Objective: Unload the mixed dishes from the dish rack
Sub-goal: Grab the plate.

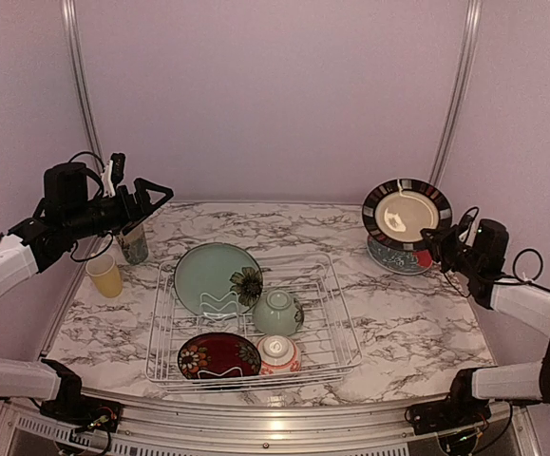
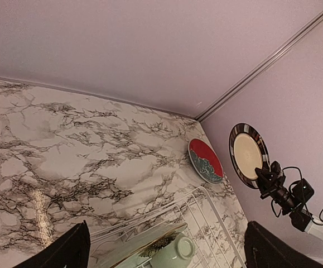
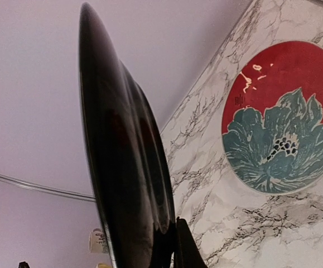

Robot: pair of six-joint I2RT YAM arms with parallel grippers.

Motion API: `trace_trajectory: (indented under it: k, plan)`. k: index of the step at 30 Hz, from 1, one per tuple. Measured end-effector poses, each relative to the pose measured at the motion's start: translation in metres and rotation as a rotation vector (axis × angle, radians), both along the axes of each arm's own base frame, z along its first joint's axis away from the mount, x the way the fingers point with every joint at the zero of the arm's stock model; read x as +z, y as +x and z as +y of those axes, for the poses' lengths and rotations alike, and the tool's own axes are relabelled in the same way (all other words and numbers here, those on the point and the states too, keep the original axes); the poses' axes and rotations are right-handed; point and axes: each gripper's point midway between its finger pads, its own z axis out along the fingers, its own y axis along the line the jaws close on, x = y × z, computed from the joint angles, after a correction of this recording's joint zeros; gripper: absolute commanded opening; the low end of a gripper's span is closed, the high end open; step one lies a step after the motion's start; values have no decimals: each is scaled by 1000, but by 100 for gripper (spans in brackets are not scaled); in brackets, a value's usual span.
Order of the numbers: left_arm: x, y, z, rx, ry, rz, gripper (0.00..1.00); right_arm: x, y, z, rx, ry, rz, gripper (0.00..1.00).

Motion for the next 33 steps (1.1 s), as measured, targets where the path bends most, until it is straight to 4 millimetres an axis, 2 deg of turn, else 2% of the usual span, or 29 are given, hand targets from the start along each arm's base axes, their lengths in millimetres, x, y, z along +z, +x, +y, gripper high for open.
trace_trajectory:
  k: [5, 10, 21, 25, 33]
  plan:
    - [0, 0, 0, 0, 0, 0, 99, -10, 1, -12, -64, 16, 48, 0]
    - [0, 0, 0, 0, 0, 0, 99, -28, 4, -23, -118, 42, 118, 0]
    - [0, 0, 0, 0, 0, 0, 99, -107, 14, -48, -199, 111, 345, 0]
    - [0, 0, 0, -1, 1, -1, 99, -129, 22, -51, -195, 137, 394, 0]
    - [-1, 0, 0, -3, 8, -2, 99, -142, 45, -50, -153, 166, 382, 0]
